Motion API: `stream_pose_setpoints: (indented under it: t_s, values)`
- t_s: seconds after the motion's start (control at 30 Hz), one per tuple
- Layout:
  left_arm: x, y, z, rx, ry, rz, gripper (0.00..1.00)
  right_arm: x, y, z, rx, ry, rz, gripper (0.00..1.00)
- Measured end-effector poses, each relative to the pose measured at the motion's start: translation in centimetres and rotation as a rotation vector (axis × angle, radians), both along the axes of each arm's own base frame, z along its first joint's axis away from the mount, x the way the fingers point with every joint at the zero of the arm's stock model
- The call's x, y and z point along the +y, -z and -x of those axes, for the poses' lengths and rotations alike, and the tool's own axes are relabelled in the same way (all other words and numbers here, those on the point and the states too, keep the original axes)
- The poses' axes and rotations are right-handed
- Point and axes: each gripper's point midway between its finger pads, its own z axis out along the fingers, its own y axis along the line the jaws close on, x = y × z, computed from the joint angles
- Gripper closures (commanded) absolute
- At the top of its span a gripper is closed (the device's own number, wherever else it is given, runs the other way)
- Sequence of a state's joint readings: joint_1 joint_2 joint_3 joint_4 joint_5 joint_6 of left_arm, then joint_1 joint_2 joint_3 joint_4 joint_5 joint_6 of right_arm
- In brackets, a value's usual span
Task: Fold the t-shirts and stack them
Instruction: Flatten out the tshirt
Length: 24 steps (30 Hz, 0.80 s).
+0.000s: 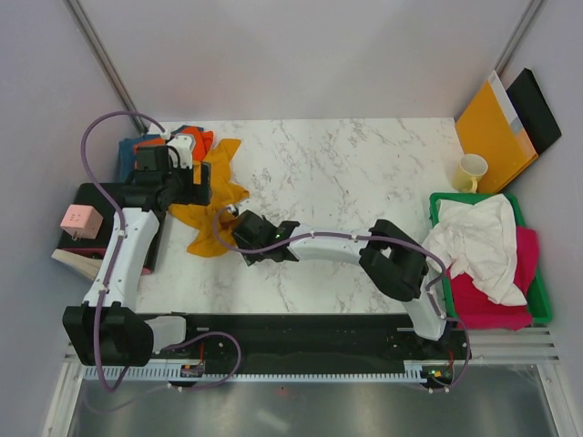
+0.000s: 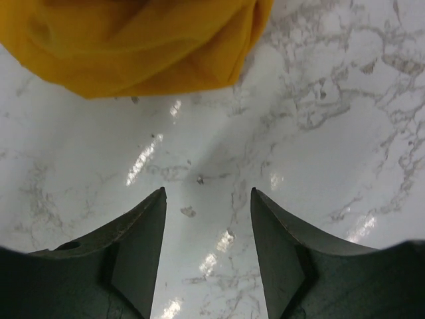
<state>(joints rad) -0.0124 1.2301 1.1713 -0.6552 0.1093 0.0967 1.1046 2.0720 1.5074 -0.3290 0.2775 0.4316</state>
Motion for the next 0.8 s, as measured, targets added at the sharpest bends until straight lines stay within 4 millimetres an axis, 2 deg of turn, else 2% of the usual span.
stream_pose_setpoints:
  t_s: [0.17, 0.27, 0.4, 0.53, 0.6, 0.8]
  values:
    - [0.0, 0.5, 0.5, 0.010, -0.002, 0.001, 0.01, 3.5, -2.0, -2.2, -0.061, -0.004, -0.064, 0.38]
    - [0.0, 0.9, 0.9, 0.016, -0.003, 0.000, 0.01, 5.8, -4.4, -3.9, -0.118, -0.005, -0.115, 0.38]
    - [0.7, 0.7, 1.2, -0.004, -0.032, -0.002, 0.01, 7.1, -5.9, -5.5, -0.159, 0.012, -0.137, 0.40]
    - [1.5, 0.3, 1.2, -0.030, -0.062, -0.017, 0.01, 7.6, -5.9, -6.1, -0.177, 0.025, -0.137, 0.50]
    - [1.7, 0.7, 1.3, -0.023, -0.075, -0.026, 0.01, 7.6, -5.4, -6.3, -0.181, 0.033, -0.128, 0.51]
    - [1.9, 1.6, 1.7, -0.001, -0.085, -0.035, 0.01, 6.7, -3.8, -6.8, -0.176, 0.078, -0.093, 0.43]
